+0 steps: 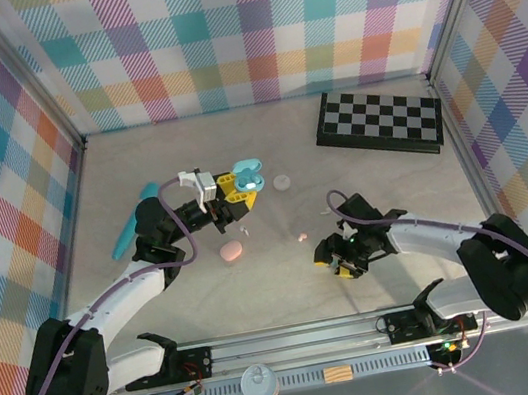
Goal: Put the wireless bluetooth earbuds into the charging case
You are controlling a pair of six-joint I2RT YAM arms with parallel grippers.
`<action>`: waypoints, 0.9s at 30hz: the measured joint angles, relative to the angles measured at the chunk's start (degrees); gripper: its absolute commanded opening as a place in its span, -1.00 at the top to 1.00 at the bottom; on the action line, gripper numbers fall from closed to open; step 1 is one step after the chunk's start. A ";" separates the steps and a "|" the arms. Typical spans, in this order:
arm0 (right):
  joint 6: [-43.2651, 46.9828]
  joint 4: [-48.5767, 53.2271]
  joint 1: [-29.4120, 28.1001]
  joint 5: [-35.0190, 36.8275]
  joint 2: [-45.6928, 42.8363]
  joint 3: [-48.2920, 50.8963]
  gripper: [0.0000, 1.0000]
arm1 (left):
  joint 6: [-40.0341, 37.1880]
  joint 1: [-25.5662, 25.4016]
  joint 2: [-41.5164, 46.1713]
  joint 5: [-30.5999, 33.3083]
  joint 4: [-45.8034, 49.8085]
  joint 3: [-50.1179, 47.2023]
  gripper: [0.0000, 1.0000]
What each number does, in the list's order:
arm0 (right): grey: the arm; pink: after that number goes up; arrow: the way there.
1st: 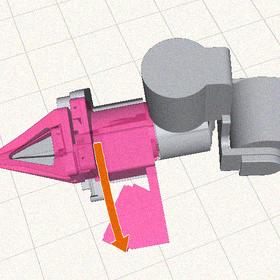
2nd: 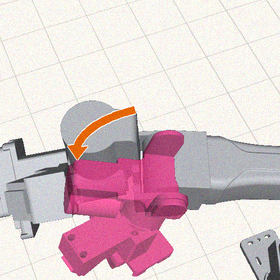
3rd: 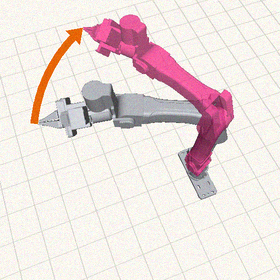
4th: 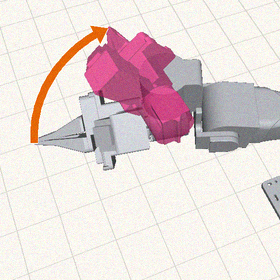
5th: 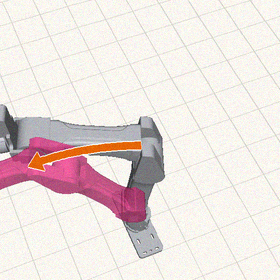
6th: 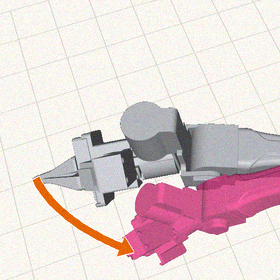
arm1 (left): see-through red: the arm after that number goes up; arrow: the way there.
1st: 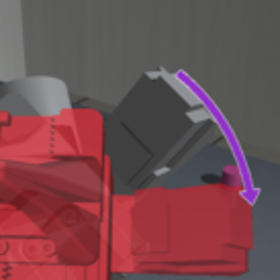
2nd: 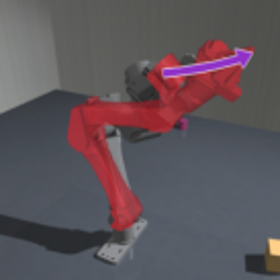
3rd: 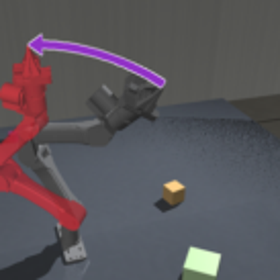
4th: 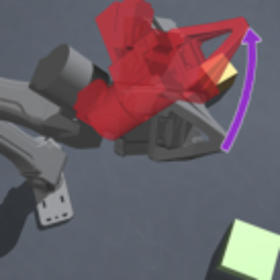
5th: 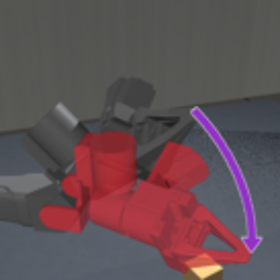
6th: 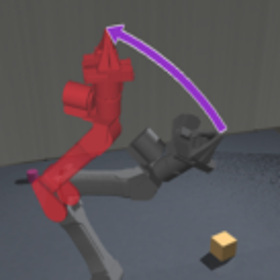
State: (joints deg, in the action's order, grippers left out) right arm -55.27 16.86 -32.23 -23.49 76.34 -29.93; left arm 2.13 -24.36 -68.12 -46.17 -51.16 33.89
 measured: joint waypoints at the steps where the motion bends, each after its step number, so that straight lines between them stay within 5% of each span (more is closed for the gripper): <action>1: 0.17 0.68 0.20 -0.22 0.61 -0.61 -0.24 | -0.02 0.09 0.00 0.00 0.00 0.00 0.36; 27: 7.76 5.81 3.41 5.66 5.40 -10.23 -0.17 | -1.14 0.50 0.37 0.33 1.70 0.00 0.36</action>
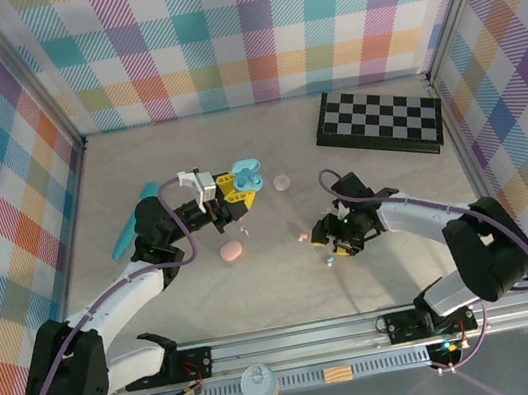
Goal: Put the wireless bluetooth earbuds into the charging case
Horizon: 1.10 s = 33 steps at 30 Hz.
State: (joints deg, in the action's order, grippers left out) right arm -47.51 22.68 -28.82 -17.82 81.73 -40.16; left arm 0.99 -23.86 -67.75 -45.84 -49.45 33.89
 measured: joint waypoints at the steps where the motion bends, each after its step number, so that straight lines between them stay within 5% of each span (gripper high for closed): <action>1: -0.13 0.55 0.00 0.52 -1.03 0.13 -0.17 | -0.20 0.02 0.00 0.07 0.00 0.00 0.36; 16: -3.52 -0.74 -0.87 -0.44 -2.29 3.87 -0.04 | -0.44 0.02 0.00 0.09 0.02 0.00 0.36; 33: -3.02 -0.15 -1.79 -1.20 2.75 2.01 0.34 | -0.52 0.07 0.00 0.09 0.22 0.00 0.36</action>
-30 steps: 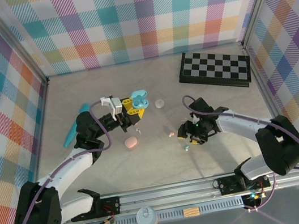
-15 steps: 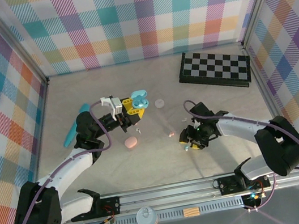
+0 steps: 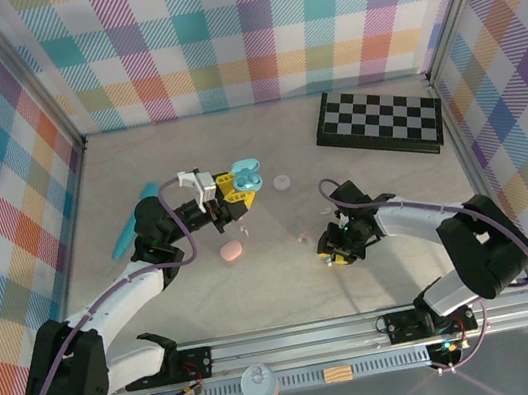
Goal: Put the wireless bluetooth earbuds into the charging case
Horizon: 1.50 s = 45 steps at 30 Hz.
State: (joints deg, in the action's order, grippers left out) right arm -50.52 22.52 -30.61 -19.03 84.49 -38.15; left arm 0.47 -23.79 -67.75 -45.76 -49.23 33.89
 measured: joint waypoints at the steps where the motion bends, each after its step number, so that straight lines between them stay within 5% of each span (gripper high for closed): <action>1: 0.24 0.59 0.00 0.17 0.20 -0.28 0.38 | -0.09 0.00 0.00 0.00 0.07 0.00 0.36; 8: 1.75 2.23 -0.17 0.66 1.75 -2.38 0.54 | -0.15 0.00 0.00 -0.02 1.09 0.00 0.36; 27: 5.40 6.01 -0.17 0.59 4.83 -5.70 0.38 | -0.33 0.00 0.00 0.00 1.25 0.00 0.36; 45: 8.20 8.63 -0.79 -0.07 7.10 -7.98 0.53 | -0.74 0.33 0.44 0.00 1.27 0.00 0.36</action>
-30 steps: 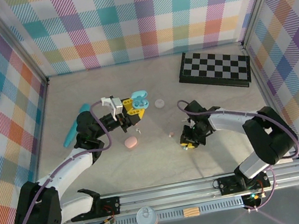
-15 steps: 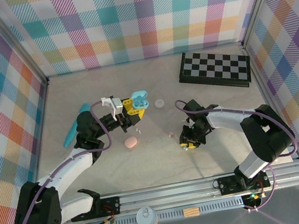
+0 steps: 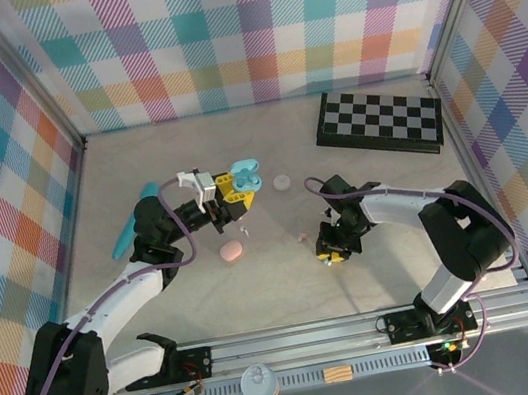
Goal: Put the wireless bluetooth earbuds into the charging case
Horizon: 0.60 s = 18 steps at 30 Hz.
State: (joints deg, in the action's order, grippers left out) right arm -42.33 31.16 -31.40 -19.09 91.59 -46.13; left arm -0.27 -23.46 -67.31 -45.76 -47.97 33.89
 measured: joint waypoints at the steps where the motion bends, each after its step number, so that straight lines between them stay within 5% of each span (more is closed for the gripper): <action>1: 0.00 0.02 -0.07 0.00 0.02 -0.02 0.55 | -0.02 0.00 0.00 0.00 0.02 0.00 0.36; 18: 10.10 6.80 2.80 4.02 4.13 -11.85 0.59 | -0.63 0.52 0.07 0.11 -0.04 0.00 0.36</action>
State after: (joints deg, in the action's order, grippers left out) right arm -32.23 37.95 -28.60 -15.07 95.72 -57.98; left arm -0.91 -22.94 -67.24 -45.65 -48.01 33.89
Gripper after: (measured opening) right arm 0.203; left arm 0.359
